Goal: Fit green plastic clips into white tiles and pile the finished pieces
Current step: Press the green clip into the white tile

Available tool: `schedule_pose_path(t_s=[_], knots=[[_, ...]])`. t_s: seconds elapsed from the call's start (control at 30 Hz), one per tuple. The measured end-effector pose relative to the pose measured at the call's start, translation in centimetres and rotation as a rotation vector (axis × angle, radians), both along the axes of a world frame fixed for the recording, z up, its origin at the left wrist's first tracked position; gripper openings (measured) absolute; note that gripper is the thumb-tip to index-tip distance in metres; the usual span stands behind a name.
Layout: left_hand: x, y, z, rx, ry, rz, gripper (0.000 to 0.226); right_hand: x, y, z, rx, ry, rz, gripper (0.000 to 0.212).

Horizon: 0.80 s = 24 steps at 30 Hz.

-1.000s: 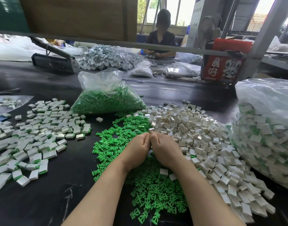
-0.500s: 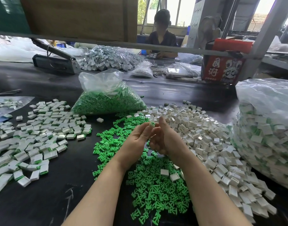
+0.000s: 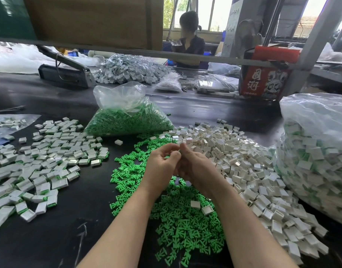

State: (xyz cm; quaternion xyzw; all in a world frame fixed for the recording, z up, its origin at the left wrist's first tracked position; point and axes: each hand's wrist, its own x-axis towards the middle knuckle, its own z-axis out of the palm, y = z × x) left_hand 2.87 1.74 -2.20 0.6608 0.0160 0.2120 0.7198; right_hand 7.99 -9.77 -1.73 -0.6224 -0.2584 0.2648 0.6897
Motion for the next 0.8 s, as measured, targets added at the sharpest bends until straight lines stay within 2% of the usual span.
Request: schedule_pose_path(t_s=[0.13, 0.33, 0.43, 0.6, 0.8], knots=[[0.2, -0.6, 0.1, -0.126, 0.036, 0.037, 0.015, -0.2, 0.0, 0.2, -0.045, -0.035, -0.016, 0.072], [0.3, -1.1, -0.1, -0.168, 0.061, 0.062, 0.016, -0.2, -0.2, 0.3, -0.056, -0.057, -0.033, 0.058], [0.3, -1.1, 0.1, -0.21, 0.063, 0.036, 0.021, -0.1, -0.2, 0.2, -0.076, -0.087, -0.055, 0.06], [0.4, -1.0, -0.1, -0.25, 0.057, 0.036, 0.036, -0.4, 0.1, -0.1, -0.038, -0.077, -0.092, 0.05], [0.4, -0.9, -0.3, -0.255, 0.06, 0.017, 0.038, -0.2, 0.2, -0.3, 0.012, -0.038, -0.085, 0.041]])
